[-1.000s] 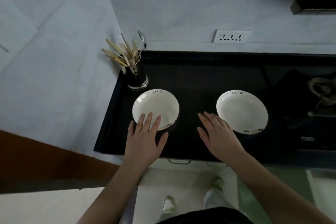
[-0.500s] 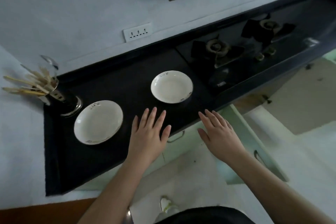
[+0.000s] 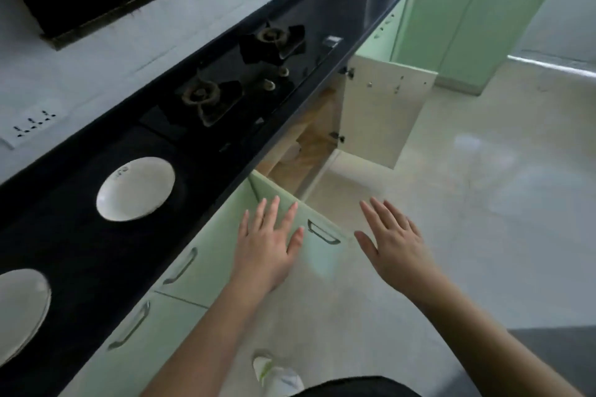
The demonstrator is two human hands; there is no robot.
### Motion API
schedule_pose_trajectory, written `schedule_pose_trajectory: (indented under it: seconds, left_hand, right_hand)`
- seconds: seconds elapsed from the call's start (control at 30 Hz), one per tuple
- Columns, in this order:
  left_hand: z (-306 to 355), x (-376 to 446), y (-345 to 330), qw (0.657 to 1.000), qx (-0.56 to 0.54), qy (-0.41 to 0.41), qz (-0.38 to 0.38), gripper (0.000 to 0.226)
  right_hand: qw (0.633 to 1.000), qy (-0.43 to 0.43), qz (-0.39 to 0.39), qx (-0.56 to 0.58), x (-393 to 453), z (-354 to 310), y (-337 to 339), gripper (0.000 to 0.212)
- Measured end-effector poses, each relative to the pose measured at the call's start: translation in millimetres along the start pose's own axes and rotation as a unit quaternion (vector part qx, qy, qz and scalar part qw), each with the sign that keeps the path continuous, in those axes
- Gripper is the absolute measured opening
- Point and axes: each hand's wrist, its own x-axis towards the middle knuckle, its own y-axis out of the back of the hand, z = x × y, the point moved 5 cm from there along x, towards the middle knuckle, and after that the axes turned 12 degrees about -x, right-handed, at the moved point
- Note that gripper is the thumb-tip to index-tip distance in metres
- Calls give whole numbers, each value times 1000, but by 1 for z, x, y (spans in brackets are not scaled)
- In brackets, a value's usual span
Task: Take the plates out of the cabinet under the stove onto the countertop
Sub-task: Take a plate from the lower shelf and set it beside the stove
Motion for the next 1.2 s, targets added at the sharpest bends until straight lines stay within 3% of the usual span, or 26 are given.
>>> schedule_pose_trajectory:
  seconds: [0.2, 0.47, 0.63, 0.87, 1.2]
  left_hand:
    - [69, 25, -36, 998, 5, -59, -34, 64]
    - [66, 105, -40, 995, 1, -94, -44, 80]
    - [100, 157, -46, 988, -28, -136, -63, 90]
    - [166, 200, -66, 972, 1, -210, -108, 74]
    - [265, 263, -103, 966, 61, -236, -81, 63]
  right_hand:
    - [998, -63, -16, 24, -24, 66, -2, 65]
    - [992, -126, -28, -10, -6, 124, -5, 64]
    - [984, -176, -28, -15, 8, 153, 2, 64]
    - [975, -221, -24, -1, 24, 188, 2, 61]
    - [970, -241, -14, -2, 65, 297, -3, 61]
